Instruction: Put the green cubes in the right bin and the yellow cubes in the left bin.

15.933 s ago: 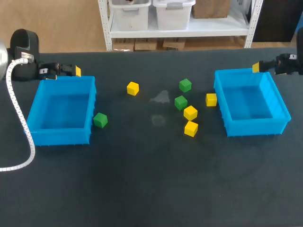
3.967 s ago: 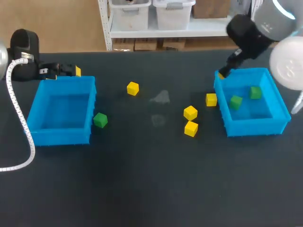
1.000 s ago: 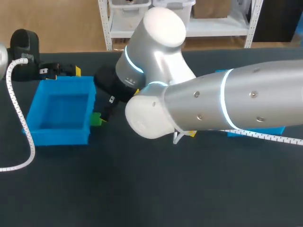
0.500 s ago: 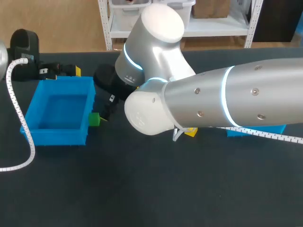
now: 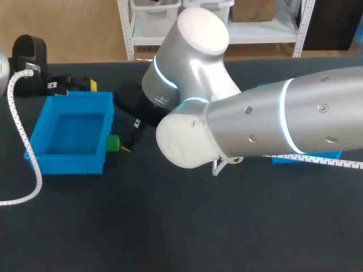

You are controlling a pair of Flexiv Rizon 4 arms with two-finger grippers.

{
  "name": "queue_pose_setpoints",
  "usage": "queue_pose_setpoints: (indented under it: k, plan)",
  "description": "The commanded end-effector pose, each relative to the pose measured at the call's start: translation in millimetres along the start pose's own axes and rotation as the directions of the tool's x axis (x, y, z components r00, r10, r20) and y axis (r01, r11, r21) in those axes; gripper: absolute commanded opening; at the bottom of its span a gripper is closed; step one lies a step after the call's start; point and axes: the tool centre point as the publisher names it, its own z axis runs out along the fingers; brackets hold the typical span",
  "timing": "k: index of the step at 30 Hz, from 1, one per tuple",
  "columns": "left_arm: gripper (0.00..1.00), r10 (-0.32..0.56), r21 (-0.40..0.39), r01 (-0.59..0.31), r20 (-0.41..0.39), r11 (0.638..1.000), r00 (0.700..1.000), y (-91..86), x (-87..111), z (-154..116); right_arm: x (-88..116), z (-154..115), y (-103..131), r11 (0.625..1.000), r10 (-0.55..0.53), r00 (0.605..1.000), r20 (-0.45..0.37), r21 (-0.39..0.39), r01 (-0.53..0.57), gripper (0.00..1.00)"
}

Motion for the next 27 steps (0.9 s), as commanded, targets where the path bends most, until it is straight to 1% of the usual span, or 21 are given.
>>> queue_pose_setpoints:
  k: [1,14,24,25,26,27]
  plan:
    - [1.00,0.002,0.010,-0.002,0.006,1.000,1.000,1.9,1.3,-0.1,-3.5,1.0,2.6,1.000,-0.003,1.000,0.002,0.003,0.003,1.00]
    - [1.00,0.002,0.010,-0.002,0.006,1.000,1.000,1.9,1.3,-0.1,-24.0,16.0,8.0,0.999,-0.036,0.999,0.005,-0.006,0.036,1.00]
    - [1.00,0.002,0.010,-0.002,0.006,1.000,1.000,1.9,1.3,-0.1,-24.3,26.1,14.4,0.998,-0.059,0.998,-0.013,-0.015,0.059,1.00]
    - [1.00,0.002,0.010,-0.002,0.006,1.000,1.000,1.9,1.3,-0.1,-24.3,26.9,14.7,0.998,-0.060,0.998,-0.014,-0.016,0.060,0.95]
    - [1.00,0.002,0.010,-0.002,0.006,1.000,1.000,1.9,1.3,-0.1,-24.3,27.4,14.7,0.998,-0.063,0.998,-0.015,-0.016,0.062,0.73]
    - [1.00,0.002,0.010,-0.002,0.006,1.000,1.000,1.9,1.3,-0.1,-24.3,27.7,14.8,0.998,-0.065,0.998,-0.017,-0.016,0.064,0.47]
